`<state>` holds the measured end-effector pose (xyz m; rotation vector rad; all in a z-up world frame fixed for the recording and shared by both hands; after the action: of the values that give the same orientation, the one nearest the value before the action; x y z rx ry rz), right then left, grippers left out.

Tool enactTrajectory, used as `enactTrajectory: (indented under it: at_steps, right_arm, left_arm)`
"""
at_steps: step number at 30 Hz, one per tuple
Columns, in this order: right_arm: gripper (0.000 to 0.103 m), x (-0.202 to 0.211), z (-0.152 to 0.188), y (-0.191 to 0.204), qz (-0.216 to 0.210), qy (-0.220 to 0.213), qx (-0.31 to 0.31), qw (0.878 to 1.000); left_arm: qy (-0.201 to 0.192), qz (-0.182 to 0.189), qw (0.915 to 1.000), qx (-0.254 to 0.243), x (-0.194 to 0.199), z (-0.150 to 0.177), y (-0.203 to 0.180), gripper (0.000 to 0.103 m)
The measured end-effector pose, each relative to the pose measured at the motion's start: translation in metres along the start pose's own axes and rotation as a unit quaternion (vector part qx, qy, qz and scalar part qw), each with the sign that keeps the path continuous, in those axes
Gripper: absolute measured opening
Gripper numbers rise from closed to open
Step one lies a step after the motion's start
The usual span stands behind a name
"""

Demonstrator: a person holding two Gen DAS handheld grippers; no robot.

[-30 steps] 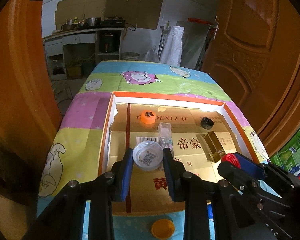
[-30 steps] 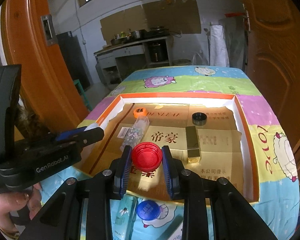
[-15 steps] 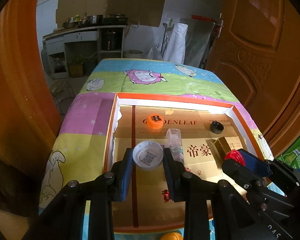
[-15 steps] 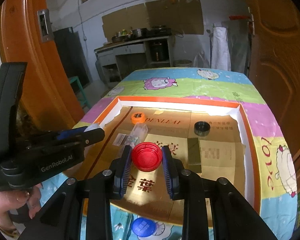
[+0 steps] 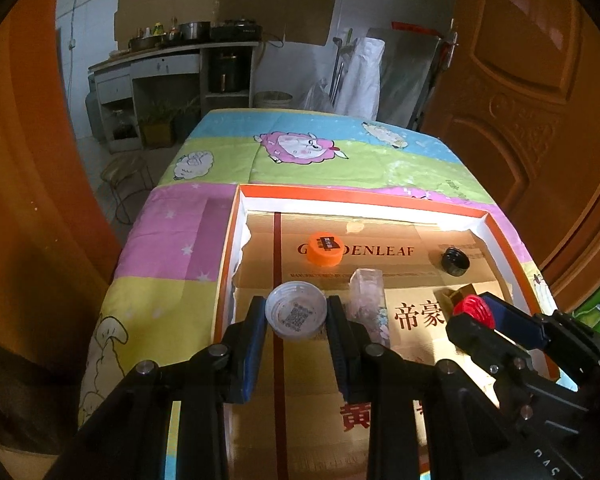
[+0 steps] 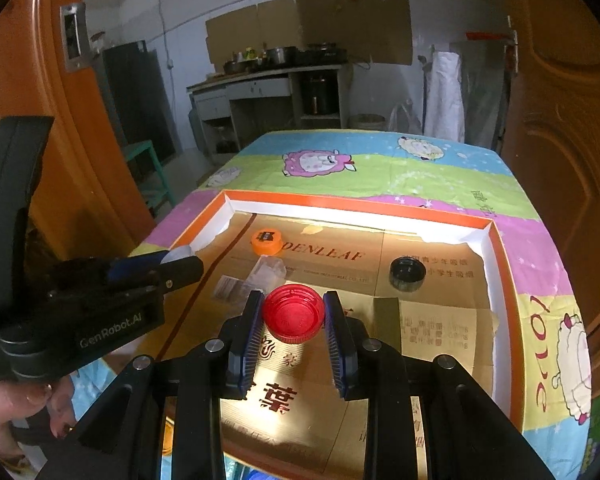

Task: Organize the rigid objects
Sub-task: 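Carry the red cap and white lid over the cardboard box with both tools, then open the left tool to drop the white lid while the right tool releases the red cap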

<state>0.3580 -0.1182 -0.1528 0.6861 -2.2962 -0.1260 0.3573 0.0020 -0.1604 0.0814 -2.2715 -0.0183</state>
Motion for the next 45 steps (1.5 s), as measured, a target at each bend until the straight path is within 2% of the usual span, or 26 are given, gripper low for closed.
enactTrajectory:
  at_steps: [10, 27, 45]
  right_arm:
    - [0.031, -0.019, 0.002, -0.007, 0.011, 0.028, 0.000, 1.000]
    - [0.031, -0.034, 0.005, -0.013, 0.020, 0.052, 0.000, 0.998]
    - [0.031, -0.046, 0.016, -0.018, 0.038, 0.083, 0.005, 0.996]
  left_arm:
    - [0.015, -0.017, 0.9997, -0.009, -0.017, -0.002, -0.003, 0.030]
    - [0.033, -0.025, 0.9990, -0.019, -0.038, 0.002, -0.005, 0.030]
    - [0.033, -0.025, 0.9985, -0.036, -0.042, 0.004, -0.008, 0.032]
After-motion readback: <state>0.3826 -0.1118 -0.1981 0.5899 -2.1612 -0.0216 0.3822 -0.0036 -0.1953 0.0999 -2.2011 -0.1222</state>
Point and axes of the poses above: each gripper's, at about its wrist camera, not at the fingertips, and x roughly against the way its jaws point, y to its left, z to its underside, the point moved 7 cm from there along -x, roughly the way its jaws point, and after that the axes turned 12 degrees about -z, right-handed, at the moved point
